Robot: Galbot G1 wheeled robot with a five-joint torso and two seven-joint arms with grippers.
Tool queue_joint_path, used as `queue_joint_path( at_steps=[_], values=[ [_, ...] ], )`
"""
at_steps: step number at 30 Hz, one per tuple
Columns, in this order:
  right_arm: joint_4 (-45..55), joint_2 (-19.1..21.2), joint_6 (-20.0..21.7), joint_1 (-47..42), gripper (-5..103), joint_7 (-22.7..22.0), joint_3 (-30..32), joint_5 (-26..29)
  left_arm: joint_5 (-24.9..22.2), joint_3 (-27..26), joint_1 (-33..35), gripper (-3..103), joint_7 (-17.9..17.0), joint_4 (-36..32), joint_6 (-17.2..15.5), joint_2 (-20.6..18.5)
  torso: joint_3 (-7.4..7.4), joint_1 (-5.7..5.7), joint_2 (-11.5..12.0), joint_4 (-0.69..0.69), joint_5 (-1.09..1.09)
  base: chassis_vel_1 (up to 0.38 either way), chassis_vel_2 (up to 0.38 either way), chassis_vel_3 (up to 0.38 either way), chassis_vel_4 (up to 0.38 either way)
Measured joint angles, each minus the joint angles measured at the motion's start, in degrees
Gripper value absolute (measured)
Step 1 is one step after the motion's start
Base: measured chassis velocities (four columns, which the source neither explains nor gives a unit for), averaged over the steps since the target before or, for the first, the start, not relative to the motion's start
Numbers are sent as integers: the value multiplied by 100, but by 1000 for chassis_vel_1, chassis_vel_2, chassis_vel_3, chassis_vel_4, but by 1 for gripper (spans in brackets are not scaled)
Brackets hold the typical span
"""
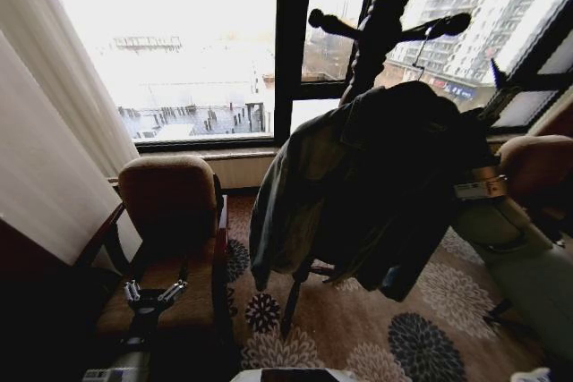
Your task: Pick up the clothes from the bed and hang them on the clothes hanger.
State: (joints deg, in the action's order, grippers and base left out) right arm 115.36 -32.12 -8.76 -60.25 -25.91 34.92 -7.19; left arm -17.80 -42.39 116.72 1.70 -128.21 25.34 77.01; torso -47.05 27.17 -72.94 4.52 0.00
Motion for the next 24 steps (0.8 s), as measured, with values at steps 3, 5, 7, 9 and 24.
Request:
queue_joint_path(
  at_steps=[3,5,7,9,24],
  values=[
    [30,27,-49,-3,100,240,-94,263,0,0,0,100,0,0,0,0,0,0,0,0,0,0,0,0,0],
    [30,42,-68,3,100,296,-106,300,0,0,0,100,0,0,1,0,0,0,0,0,0,0,0,0,0],
    [15,82,-135,58,100,424,-162,370,0,0,0,100,0,0,0,0,0,0,0,0,0,0,0,0,0],
    [4,99,-166,77,100,505,-191,420,0,0,0,100,0,0,0,0,0,0,0,0,0,0,0,0,0],
    [54,191,-588,268,100,1119,-552,270,0,0,0,100,1,0,0,0,0,0,0,-1,0,0,0,0,0]
  ],
)
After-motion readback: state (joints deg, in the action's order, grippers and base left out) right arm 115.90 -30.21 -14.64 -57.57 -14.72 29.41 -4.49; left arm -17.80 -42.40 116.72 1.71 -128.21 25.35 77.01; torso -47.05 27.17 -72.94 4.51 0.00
